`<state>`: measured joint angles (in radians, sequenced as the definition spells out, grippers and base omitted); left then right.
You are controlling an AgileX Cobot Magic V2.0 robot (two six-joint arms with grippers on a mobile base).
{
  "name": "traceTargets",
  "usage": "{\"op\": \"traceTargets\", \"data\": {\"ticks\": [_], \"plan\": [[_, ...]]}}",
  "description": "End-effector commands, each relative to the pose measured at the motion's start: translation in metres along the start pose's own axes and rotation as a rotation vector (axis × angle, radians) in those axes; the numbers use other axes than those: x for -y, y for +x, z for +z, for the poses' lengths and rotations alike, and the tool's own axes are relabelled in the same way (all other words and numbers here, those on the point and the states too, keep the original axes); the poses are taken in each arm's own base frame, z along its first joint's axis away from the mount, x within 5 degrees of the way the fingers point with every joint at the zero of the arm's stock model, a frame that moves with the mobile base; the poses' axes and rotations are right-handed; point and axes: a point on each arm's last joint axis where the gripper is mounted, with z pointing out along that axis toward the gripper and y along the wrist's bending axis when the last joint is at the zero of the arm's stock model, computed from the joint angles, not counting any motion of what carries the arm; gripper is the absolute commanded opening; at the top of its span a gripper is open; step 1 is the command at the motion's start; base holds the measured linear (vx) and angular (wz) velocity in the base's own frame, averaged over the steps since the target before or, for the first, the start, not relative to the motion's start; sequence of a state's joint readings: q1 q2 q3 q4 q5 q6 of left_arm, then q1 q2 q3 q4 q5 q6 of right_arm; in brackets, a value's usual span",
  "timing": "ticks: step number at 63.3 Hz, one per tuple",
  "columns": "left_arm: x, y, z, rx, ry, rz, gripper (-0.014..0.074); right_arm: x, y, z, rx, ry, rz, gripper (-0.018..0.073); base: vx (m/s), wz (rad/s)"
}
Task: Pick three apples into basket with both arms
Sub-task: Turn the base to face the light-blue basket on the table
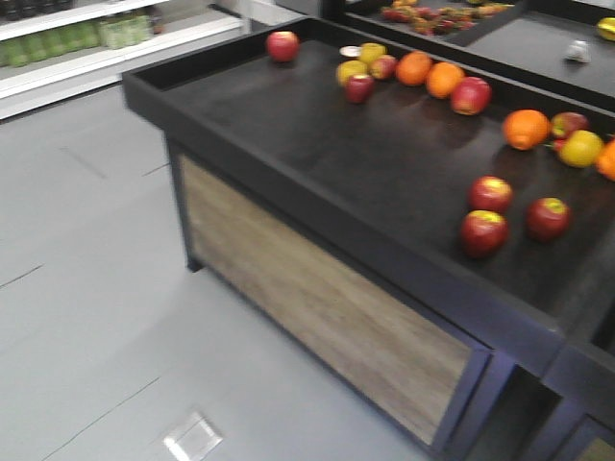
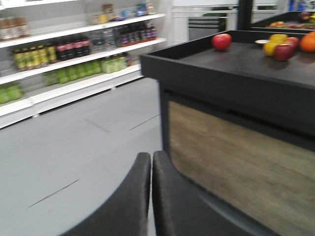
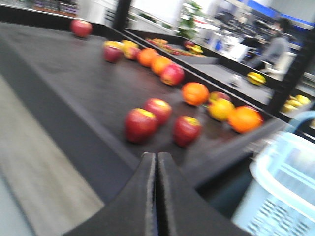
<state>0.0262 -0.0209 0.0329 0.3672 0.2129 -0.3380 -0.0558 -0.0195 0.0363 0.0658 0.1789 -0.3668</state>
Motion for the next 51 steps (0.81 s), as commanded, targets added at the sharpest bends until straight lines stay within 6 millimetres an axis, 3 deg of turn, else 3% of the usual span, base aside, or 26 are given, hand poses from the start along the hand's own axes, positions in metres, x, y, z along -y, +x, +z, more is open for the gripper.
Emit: {"op": "traceTargets", "data": {"ticks": [1, 51], "plan": [[0.0024, -0.0038, -0.0005, 0.074, 0.027, -0.003, -0.0006, 0.0025, -0.0056, -0.0001, 0.065, 0.031, -0.011, -0.0003, 0.16, -0.62], [0.0024, -0.0038, -0.0005, 0.074, 0.027, -0.003, -0.0006, 0.0026, -0.0059, -0.0002, 0.068, 0.032, -0.011, -0.0003, 0.13, -0.58]]}}
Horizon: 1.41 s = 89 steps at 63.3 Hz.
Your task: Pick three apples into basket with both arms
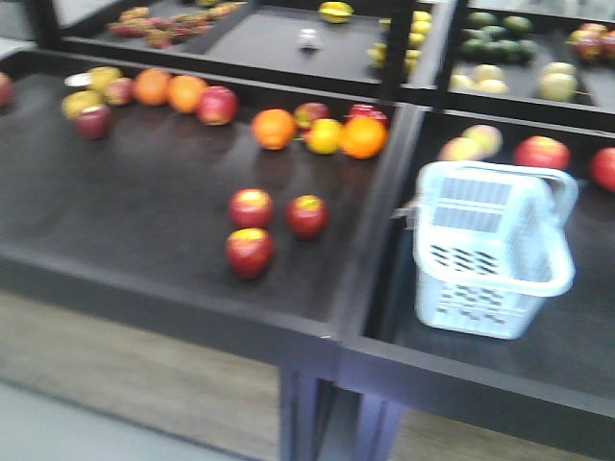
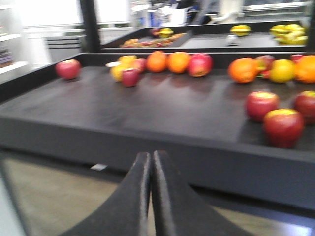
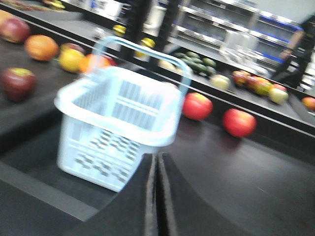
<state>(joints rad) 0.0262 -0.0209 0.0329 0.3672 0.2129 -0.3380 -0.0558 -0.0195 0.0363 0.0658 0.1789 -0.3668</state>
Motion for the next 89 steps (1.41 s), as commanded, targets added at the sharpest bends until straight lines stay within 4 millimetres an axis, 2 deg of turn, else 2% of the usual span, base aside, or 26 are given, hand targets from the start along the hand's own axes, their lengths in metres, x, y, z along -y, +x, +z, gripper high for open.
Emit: {"op": "traceTargets", "data": {"ticks": [1, 33, 89], "plan": [[0.0024, -0.0038, -0.0005, 0.074, 0.027, -0.003, -0.0006, 0.0026, -0.0059, -0.0002, 0.068, 0.032, -0.011, -0.0003, 0.09, -0.62], [0.0024, -0.0038, -0.0005, 0.074, 0.027, -0.003, -0.0006, 0.0026, -0.0059, -0.0002, 0.068, 0.032, -0.011, -0.0003, 0.06, -0.48], [0.0024, -0.0038, -0.0005, 0.074, 0.027, -0.003, -0.0006, 0.0026, -0.0057, -0.0001, 0.065, 0.031, -0.011, -0.0003, 0.06, -0.11]]}}
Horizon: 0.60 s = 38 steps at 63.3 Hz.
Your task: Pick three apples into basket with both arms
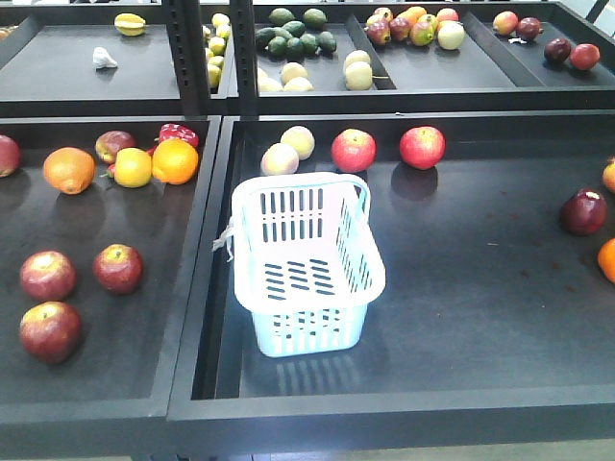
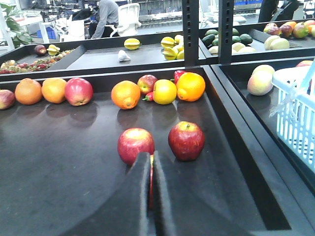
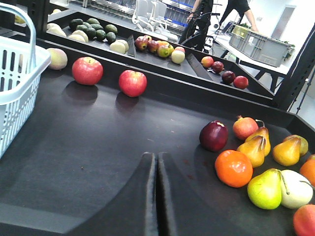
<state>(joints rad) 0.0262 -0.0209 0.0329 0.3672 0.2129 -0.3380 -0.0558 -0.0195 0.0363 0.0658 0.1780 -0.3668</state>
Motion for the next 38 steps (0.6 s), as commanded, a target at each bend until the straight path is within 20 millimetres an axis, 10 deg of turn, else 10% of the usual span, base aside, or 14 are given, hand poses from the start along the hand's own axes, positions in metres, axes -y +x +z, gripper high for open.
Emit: {"op": "traceTargets", "data": {"ticks": [1, 38], "plan": [[0.0024, -0.0038, -0.0005, 0.074, 0.027, -0.003, -0.0006, 0.0025, -0.0056, -0.0001, 0.065, 0.031, -0.011, -0.0003, 0.06, -0.05], [0.0024, -0.0038, -0.0005, 0.074, 0.027, -0.003, -0.0006, 0.0025, -0.0056, -0.0001, 0.065, 0.031, -0.011, -0.0003, 0.07, 0.00]]}}
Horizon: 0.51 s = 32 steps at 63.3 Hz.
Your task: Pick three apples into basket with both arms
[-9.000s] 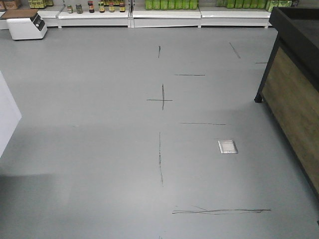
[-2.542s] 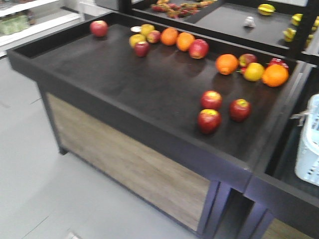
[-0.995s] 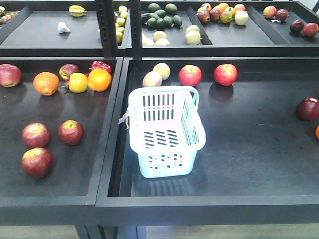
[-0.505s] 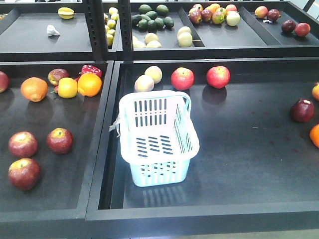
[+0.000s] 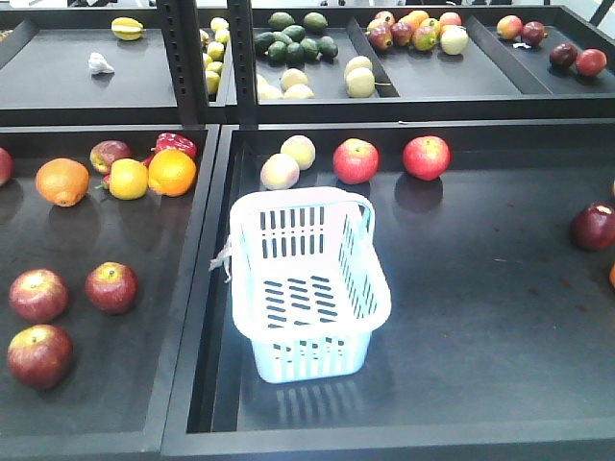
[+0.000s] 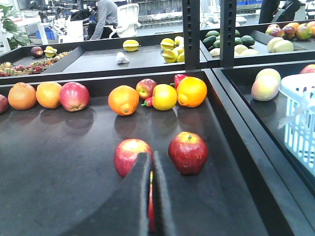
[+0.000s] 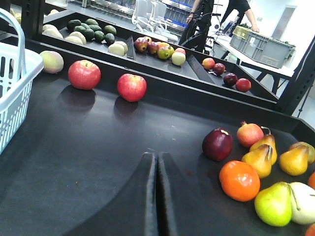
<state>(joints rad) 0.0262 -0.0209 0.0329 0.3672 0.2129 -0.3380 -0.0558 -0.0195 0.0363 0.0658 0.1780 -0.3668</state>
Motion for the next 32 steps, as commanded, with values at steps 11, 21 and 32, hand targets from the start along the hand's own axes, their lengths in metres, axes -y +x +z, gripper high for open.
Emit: {"op": "traceTargets", "data": {"ticks": [11, 21, 32], "plan": [[0.0024, -0.0038, -0.0005, 0.074, 0.027, -0.003, -0.0006, 0.0026, -0.0058, -0.0001, 0.067, 0.032, -0.011, -0.0003, 0.07, 0.04], [0.0024, -0.0038, -0.0005, 0.074, 0.027, -0.003, -0.0006, 0.0026, -0.0058, -0.0001, 0.067, 0.032, -0.011, -0.0003, 0.07, 0.03], [0.0024, -0.0038, -0.0005, 0.074, 0.027, -0.003, -0.0006, 0.0026, -0.0058, -0.0001, 0.067, 0.032, -0.011, -0.0003, 0.07, 0.04]]}}
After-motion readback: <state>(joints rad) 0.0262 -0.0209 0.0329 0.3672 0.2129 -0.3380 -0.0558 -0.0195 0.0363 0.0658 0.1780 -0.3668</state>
